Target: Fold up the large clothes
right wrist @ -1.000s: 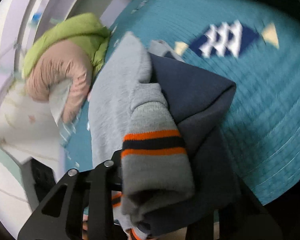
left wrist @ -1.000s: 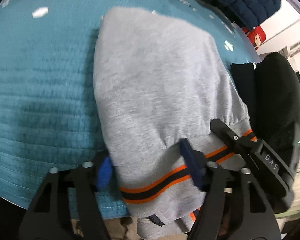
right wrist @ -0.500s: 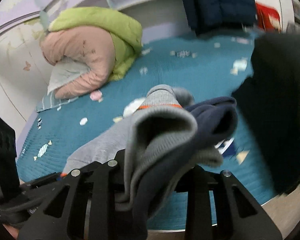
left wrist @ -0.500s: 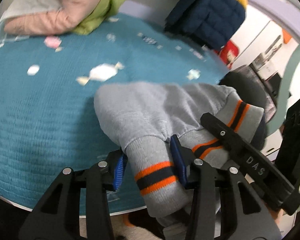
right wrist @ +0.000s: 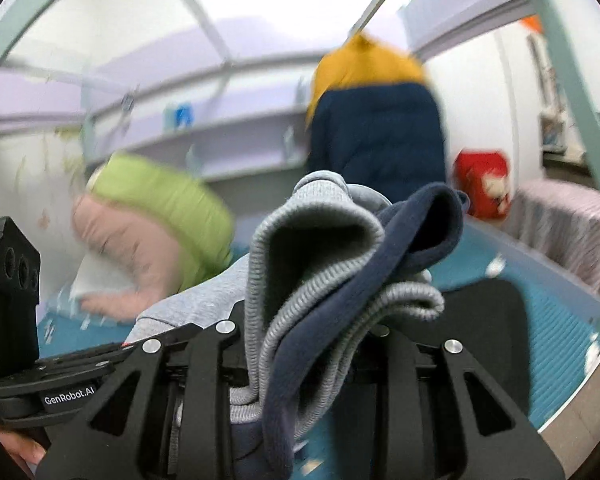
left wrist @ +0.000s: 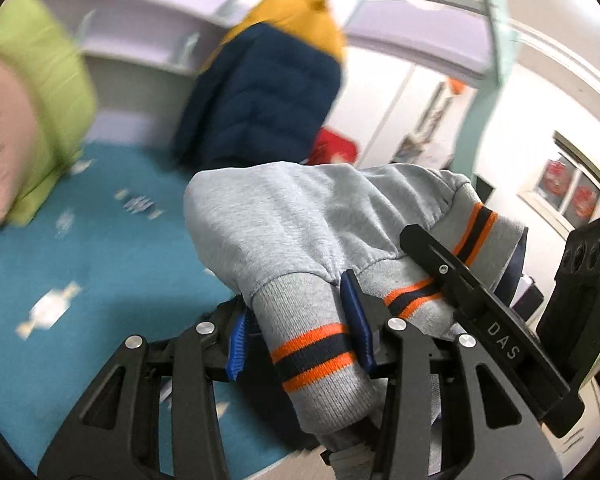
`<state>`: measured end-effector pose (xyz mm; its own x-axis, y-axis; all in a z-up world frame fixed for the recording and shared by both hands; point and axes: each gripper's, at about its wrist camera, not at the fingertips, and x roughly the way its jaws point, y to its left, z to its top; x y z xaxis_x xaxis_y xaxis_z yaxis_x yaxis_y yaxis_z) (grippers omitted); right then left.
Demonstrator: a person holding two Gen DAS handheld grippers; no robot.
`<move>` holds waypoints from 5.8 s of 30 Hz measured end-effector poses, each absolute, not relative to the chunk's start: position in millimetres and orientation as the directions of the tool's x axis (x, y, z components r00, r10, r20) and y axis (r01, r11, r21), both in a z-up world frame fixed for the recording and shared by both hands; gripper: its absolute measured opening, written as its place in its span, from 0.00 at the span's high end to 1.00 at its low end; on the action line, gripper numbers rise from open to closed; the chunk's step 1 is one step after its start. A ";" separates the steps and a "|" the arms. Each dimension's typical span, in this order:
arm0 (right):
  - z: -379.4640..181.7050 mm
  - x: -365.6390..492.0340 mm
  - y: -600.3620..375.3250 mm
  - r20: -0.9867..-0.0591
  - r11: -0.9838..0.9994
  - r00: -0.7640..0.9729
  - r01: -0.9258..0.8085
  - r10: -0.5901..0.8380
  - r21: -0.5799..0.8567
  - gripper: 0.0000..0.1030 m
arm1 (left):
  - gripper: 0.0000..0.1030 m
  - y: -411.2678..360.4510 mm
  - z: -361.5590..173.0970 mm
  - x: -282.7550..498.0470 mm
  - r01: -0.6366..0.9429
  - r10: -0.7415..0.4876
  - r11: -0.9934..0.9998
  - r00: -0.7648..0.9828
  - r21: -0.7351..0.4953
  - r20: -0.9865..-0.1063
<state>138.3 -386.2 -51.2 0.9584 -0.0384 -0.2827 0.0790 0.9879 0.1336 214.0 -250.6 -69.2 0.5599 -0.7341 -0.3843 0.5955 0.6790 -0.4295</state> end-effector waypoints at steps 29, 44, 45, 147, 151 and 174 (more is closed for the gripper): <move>-142.0 103.9 -595.0 -0.609 0.747 0.687 0.627 -0.396 0.220 0.35 | 0.30 -289.4 -178.2 248.0 0.562 -0.621 0.760 0.480 -0.326 -0.620; -183.4 142.8 -553.4 -0.683 0.851 0.710 0.458 -0.174 0.259 0.35 | 0.19 -192.9 -180.7 244.8 0.433 -0.440 0.880 0.594 -0.194 -0.673; -175.5 136.8 -542.7 -0.672 0.859 0.714 0.455 -0.195 0.234 0.35 | 0.17 -187.3 -177.0 242.3 0.428 -0.434 0.884 0.604 -0.188 -0.669; 22.2 -144.5 -179.6 -0.276 0.966 0.926 0.253 -0.259 -0.055 0.07 | 0.05 -8.6 60.6 -125.8 0.327 -0.317 0.945 0.925 0.014 -0.211; 22.2 -144.0 -180.6 -0.276 0.966 0.926 0.252 -0.257 -0.053 0.07 | 0.05 -7.8 60.9 -125.7 0.326 -0.316 0.945 0.925 0.014 -0.211; 22.2 -147.6 -182.0 -0.274 0.963 0.924 0.264 -0.268 -0.054 0.07 | 0.05 -10.1 60.8 -123.5 0.332 -0.322 0.943 0.923 0.014 -0.213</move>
<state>-147.6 -182.0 22.2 0.9237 -0.2683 -0.2736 0.2638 0.9631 -0.0537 -123.5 -10.1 60.8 0.9226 -0.3215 -0.2130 0.3319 0.9432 0.0140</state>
